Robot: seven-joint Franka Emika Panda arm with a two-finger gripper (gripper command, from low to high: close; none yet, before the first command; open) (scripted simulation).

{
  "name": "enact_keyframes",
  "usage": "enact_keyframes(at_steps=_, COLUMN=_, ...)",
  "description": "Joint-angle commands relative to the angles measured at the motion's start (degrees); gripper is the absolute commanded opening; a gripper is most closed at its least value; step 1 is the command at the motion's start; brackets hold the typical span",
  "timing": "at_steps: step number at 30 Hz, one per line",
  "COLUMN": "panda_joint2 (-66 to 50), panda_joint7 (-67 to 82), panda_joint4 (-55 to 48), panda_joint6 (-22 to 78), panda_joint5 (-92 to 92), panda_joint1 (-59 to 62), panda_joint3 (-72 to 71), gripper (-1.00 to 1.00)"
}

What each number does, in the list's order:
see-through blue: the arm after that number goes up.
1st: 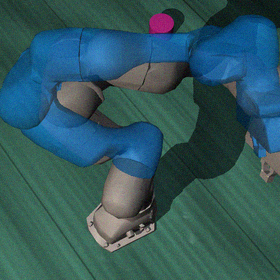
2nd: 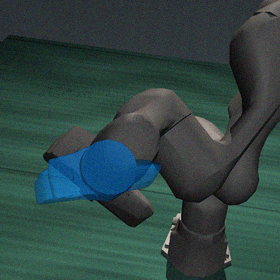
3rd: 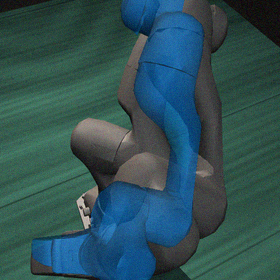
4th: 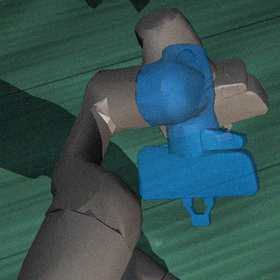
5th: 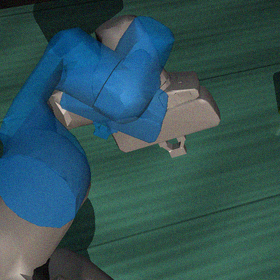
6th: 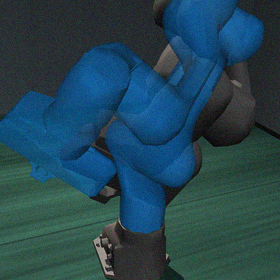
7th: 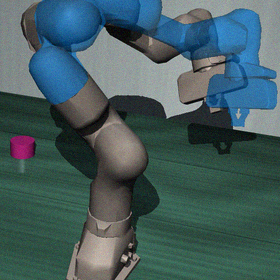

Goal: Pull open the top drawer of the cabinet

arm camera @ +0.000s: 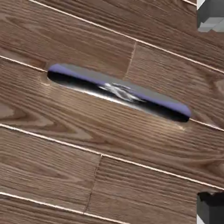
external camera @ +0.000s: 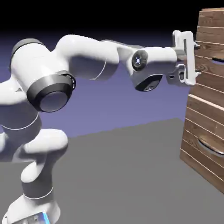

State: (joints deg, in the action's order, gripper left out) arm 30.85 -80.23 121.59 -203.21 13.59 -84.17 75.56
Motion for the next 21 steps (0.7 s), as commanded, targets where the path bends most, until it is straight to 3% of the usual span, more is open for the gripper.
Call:
enact_keyframes(at_steps=1, panda_joint2=-0.05, panda_joint7=-0.94, panda_joint4=-0.98, panda_joint6=-0.73, panda_joint5=0.34, panda_joint1=-2.08, panda_joint3=1.88, gripper=0.00)
enact_keyframes(at_steps=10, panda_joint2=-0.45, panda_joint7=-9.36, panda_joint4=-9.76, panda_joint6=-7.23, panda_joint5=3.37, panda_joint1=-20.68, panda_joint3=18.72, gripper=0.00)
enact_keyframes(at_steps=19, panda_joint2=2.62, panda_joint7=-4.60, panda_joint4=-22.00, panda_joint6=-4.17, panda_joint5=6.31, panda_joint1=-36.19, panda_joint3=31.06, gripper=0.00)
enact_keyframes(at_steps=20, panda_joint2=2.62, panda_joint7=-4.60, panda_joint4=-22.00, panda_joint6=-4.17, panda_joint5=6.31, panda_joint1=-36.19, panda_joint3=31.07, gripper=-1.00)
enact_keyframes(at_steps=21, panda_joint2=2.62, panda_joint7=-4.60, panda_joint4=-22.00, panda_joint6=-4.17, panda_joint5=6.31, panda_joint1=-36.19, panda_joint3=31.07, gripper=-1.00)
